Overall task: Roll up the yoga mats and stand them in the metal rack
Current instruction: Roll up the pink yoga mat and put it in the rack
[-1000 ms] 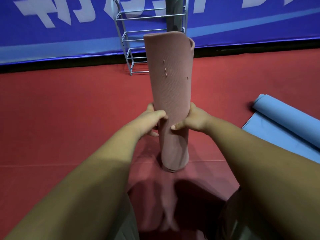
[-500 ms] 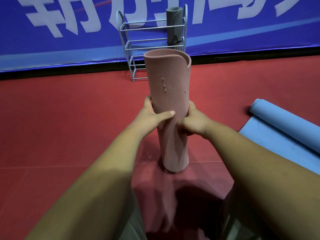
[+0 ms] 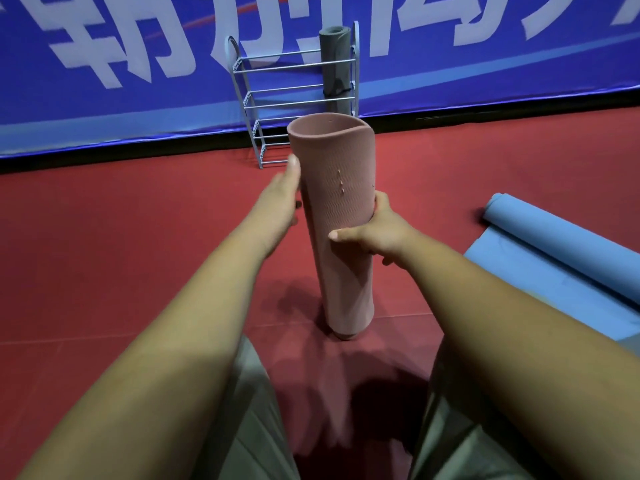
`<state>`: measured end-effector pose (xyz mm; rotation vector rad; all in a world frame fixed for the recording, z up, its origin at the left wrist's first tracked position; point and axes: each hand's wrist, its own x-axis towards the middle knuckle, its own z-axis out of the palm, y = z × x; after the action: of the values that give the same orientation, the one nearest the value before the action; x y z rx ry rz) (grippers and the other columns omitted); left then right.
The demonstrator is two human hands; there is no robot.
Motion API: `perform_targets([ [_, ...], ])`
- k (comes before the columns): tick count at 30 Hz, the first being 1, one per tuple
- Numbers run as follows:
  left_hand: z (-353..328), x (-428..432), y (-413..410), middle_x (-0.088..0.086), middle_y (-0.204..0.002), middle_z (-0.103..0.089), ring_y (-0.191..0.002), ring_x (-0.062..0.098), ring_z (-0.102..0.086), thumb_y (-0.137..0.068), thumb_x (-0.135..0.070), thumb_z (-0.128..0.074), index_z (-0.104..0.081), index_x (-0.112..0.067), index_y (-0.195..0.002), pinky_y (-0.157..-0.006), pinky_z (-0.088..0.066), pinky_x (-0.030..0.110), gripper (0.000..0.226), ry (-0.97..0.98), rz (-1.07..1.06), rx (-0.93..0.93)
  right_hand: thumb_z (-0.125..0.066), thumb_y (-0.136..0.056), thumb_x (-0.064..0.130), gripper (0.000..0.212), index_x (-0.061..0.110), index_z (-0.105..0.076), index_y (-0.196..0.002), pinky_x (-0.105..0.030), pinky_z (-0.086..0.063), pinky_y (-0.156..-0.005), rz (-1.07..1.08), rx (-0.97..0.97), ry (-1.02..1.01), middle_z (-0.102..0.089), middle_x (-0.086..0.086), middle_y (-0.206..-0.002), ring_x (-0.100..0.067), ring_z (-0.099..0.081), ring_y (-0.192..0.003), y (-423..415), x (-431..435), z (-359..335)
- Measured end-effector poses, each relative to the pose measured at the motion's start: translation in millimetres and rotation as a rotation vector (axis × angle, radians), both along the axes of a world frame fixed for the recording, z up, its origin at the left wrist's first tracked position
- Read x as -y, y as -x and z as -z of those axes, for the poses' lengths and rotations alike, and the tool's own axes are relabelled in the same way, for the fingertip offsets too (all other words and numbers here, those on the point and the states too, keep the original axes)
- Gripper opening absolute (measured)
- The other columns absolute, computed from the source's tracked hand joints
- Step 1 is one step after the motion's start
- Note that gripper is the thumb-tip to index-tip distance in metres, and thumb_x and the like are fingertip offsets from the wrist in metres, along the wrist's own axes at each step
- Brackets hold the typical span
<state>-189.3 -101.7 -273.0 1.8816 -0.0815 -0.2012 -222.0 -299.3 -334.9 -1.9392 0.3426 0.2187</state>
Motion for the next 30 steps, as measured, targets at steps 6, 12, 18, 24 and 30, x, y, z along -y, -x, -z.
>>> perform_targets([
  [6, -76, 24, -23, 0.002, -0.124, -0.064, -0.122, 0.021, -0.055, -0.110, -0.050, -0.038, -0.065, -0.024, -0.115, -0.101, -0.039, 0.032, 0.037, -0.235, -0.109, 0.397, -0.099, -0.068, 0.047, 0.110, 0.038, -0.025, -0.149, -0.046, -0.059, -0.071, -0.032, -0.004, 0.049, -0.058, 0.003, -0.132, -0.027, -0.062, -0.111, 2, -10, -4],
  [12, -76, 44, -32, 0.016, -0.156, -0.050, -0.144, 0.036, -0.042, -0.109, -0.036, -0.034, -0.055, -0.012, -0.148, -0.119, -0.029, 0.042, 0.050, -0.725, 0.036, 0.400, -0.098, -0.073, 0.038, 0.102, 0.029, -0.028, -0.147, -0.029, -0.040, -0.059, -0.047, 0.051, 0.039, -0.061, -0.001, -0.126, -0.017, -0.060, -0.096, -2, -8, 4],
  [18, -26, 52, -25, 0.014, -0.163, -0.042, -0.151, 0.031, -0.032, -0.114, -0.041, -0.035, -0.046, -0.005, -0.153, -0.123, -0.016, 0.035, 0.055, -0.802, 0.067, 0.368, -0.100, -0.068, 0.030, 0.086, 0.018, -0.039, -0.127, -0.054, -0.065, -0.069, -0.047, 0.016, 0.141, -0.063, -0.007, -0.111, -0.029, -0.069, -0.095, -8, -5, 19],
  [24, 20, 49, -24, 0.013, -0.167, -0.036, -0.150, 0.034, -0.029, -0.111, -0.047, -0.038, -0.041, -0.005, -0.156, -0.124, -0.014, 0.036, 0.061, -0.812, 0.005, 0.337, -0.101, -0.065, 0.029, 0.089, 0.006, -0.043, -0.128, -0.039, -0.053, -0.083, -0.128, -0.036, 0.322, -0.064, -0.016, -0.126, -0.035, -0.066, -0.113, -15, -10, 37],
  [30, 31, 46, -28, 0.015, -0.160, -0.042, -0.143, 0.037, -0.035, -0.112, -0.049, -0.038, -0.046, -0.005, -0.149, -0.120, -0.017, 0.038, 0.058, -0.805, -0.066, 0.355, -0.100, -0.067, 0.030, 0.091, 0.007, -0.042, -0.132, -0.036, -0.050, -0.083, -0.175, -0.073, 0.341, -0.064, -0.014, -0.128, -0.030, -0.061, -0.107, -26, -10, 36],
])
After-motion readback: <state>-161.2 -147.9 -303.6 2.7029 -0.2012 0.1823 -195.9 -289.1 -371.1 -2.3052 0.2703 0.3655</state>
